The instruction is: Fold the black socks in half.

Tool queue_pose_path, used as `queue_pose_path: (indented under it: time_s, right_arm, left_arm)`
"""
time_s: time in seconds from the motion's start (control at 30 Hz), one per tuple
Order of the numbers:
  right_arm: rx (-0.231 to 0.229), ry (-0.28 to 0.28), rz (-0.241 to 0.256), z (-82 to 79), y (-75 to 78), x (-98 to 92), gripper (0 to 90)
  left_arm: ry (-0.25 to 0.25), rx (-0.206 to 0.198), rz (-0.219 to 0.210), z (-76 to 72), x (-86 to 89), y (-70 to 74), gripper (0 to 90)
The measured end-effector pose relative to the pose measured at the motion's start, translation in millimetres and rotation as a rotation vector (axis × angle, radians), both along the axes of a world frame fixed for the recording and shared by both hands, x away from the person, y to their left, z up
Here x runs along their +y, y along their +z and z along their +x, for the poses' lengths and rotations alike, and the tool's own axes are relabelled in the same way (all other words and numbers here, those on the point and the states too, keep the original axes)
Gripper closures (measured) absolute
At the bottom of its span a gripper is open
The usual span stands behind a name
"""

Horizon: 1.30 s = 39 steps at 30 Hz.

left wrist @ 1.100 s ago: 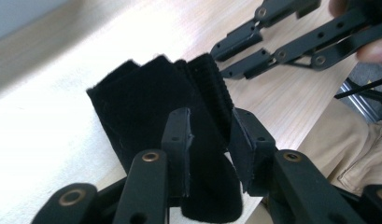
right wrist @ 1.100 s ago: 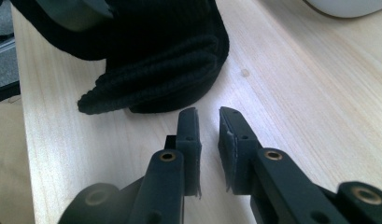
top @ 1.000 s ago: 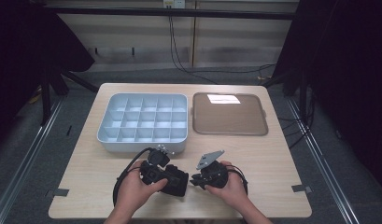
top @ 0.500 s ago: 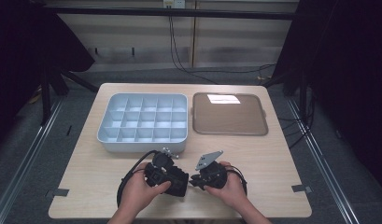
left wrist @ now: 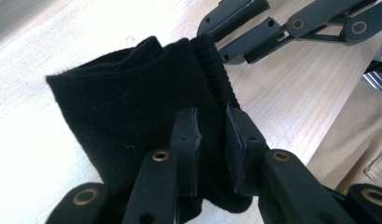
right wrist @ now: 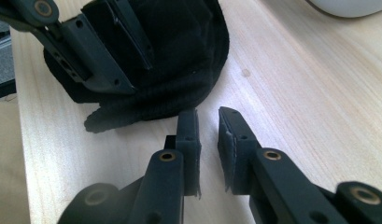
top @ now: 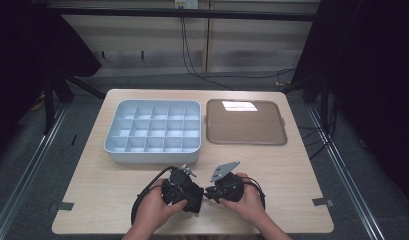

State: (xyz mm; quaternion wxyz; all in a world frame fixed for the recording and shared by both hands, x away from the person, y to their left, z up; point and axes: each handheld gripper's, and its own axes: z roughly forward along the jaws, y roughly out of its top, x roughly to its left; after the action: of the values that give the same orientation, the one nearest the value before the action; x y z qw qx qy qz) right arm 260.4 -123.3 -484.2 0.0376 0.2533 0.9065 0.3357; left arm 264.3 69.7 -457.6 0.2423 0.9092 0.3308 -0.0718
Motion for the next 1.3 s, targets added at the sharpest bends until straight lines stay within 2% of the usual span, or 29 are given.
queue_pose_path:
  time_s: [0.2,0.4,0.6,0.83,1.0,1.23,1.3]
  right_arm:
    - [-0.004,0.001,-0.009,0.2,0.3,-0.4,79.2]
    - [-0.012,-0.021,0.012,3.0,4.3,-4.1,78.1]
    - [-0.018,-0.019,0.010,2.7,10.5,-2.9,77.9]
    - [-0.028,-0.001,0.029,4.0,24.2,-2.5,88.0]
    - [-0.011,0.022,0.039,5.5,27.9,3.4,90.0]
    - [-0.014,0.052,0.038,7.0,25.2,20.7,90.0]
    - [-0.002,0.054,0.033,8.6,22.4,23.9,90.0]
  left_arm:
    - [-0.008,-0.015,0.007,-1.4,-0.8,-0.4,74.1]
    - [-0.010,-0.019,0.005,-1.7,-0.8,-1.0,74.1]
    - [-0.011,-0.019,0.003,-1.7,-0.3,-1.0,74.0]
    - [-0.010,-0.013,0.000,-1.3,0.4,-1.0,74.0]
    - [-0.002,-0.008,-0.005,-1.0,0.3,-1.2,73.9]
    - [0.013,-0.003,-0.019,-1.5,-0.2,-1.3,73.1]
    - [0.014,-0.001,-0.024,-1.7,-0.2,-1.3,71.3]
